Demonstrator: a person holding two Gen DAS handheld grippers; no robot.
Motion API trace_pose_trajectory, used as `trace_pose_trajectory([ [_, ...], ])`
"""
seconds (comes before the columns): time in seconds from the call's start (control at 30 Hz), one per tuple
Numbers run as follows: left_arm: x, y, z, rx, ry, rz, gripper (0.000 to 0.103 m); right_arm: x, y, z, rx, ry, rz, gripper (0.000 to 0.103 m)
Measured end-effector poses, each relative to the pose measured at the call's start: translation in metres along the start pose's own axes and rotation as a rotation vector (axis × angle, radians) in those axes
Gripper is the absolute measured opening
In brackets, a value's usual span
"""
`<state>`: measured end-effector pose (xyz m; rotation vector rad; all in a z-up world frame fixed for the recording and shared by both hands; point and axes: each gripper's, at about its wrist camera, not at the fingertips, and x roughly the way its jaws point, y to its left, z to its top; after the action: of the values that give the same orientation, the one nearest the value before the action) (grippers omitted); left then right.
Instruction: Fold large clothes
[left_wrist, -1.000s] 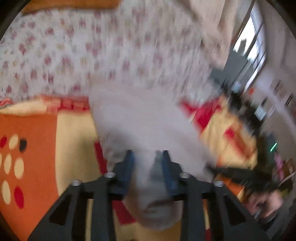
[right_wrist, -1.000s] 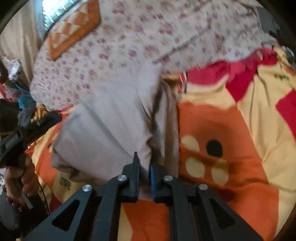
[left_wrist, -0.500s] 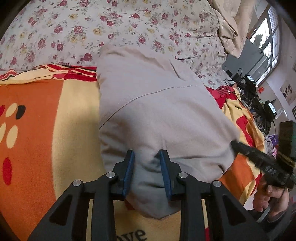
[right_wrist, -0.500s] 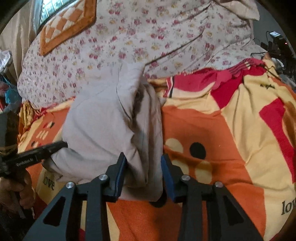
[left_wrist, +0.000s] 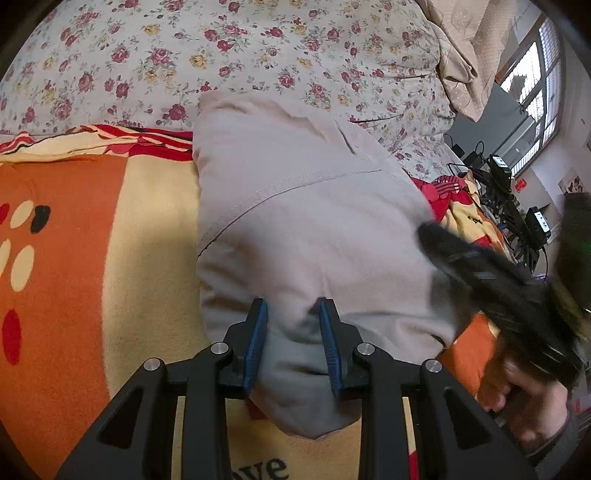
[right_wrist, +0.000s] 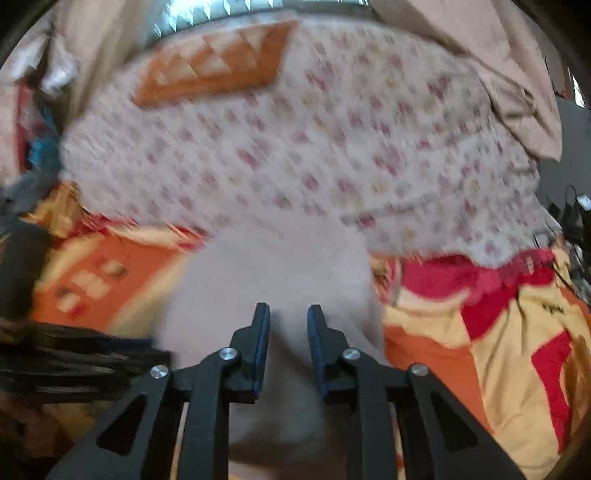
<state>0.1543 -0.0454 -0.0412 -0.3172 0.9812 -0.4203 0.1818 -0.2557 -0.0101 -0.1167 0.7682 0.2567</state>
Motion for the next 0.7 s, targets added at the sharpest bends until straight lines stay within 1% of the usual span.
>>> trace_pose_trajectory([
  [0.03, 0.000, -0.001, 0.000, 0.005, -0.003, -0.001, 0.016, 0.014, -0.014, -0.006, 0.053, 0.068, 0.012, 0.017],
  [0.07, 0.000, -0.004, 0.000, 0.014, -0.005, -0.002, 0.016, 0.021, -0.024, -0.012, 0.097, 0.109, 0.028, 0.015],
  [0.1, -0.001, -0.006, 0.000, 0.026, -0.008, 0.002, 0.016, 0.024, -0.031, -0.015, 0.129, 0.129, 0.040, 0.014],
  [0.2, -0.001, -0.011, 0.000, 0.049, -0.014, 0.024, 0.016, 0.024, -0.038, -0.020, 0.159, 0.137, 0.056, 0.014],
  [0.3, -0.001, -0.008, -0.001, 0.037, -0.015, 0.018, 0.017, 0.023, -0.033, -0.022, 0.141, 0.137, 0.042, 0.014],
  [0.7, -0.002, -0.007, 0.001, 0.030, -0.021, 0.019, 0.021, 0.021, -0.032, -0.023, 0.155, 0.136, 0.042, 0.016],
])
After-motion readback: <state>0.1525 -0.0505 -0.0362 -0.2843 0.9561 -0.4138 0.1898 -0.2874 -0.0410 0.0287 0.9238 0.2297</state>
